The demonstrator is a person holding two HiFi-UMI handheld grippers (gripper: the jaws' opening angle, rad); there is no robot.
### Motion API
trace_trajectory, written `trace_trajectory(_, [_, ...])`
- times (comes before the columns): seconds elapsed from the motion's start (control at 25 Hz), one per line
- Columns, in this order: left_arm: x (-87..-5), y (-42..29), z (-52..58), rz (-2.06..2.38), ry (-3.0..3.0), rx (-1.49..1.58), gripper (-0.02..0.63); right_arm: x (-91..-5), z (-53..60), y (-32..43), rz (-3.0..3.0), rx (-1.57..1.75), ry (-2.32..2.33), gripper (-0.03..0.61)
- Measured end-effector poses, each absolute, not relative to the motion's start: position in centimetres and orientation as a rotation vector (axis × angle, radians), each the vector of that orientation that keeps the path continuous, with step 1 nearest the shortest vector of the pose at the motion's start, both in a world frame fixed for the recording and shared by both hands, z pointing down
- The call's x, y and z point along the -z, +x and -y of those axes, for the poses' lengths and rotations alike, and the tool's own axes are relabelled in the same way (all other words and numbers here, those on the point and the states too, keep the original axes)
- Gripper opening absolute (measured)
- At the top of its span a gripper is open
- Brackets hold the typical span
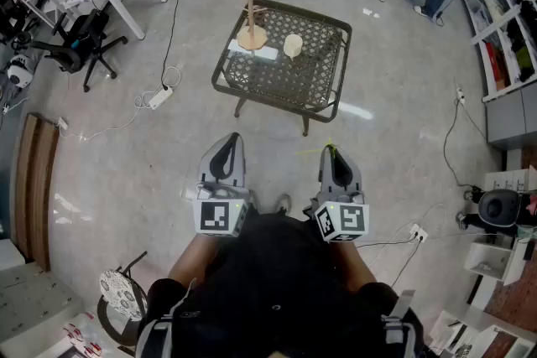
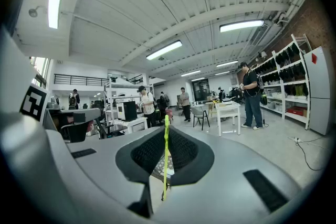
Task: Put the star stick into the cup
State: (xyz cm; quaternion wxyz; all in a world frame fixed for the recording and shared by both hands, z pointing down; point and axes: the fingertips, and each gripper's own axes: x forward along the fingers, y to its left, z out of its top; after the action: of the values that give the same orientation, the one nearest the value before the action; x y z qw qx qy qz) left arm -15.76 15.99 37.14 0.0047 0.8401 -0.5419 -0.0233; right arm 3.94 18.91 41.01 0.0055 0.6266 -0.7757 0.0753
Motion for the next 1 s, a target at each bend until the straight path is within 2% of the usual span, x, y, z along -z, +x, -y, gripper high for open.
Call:
trace_trajectory(0.68, [-36.9, -13.8, -18.1, 1.700, 2.631, 0.073, 0.015, -41.2, -20.5, 4.9, 2.469, -0.268, 1.954, 0.021])
trace_trajectory(1.0, [-37.4, -10.8, -18.8, 1.713, 2.621, 0.077, 0.015, -41.6, -20.6, 7.6, 2.501, -0.267, 1.911, 0.021])
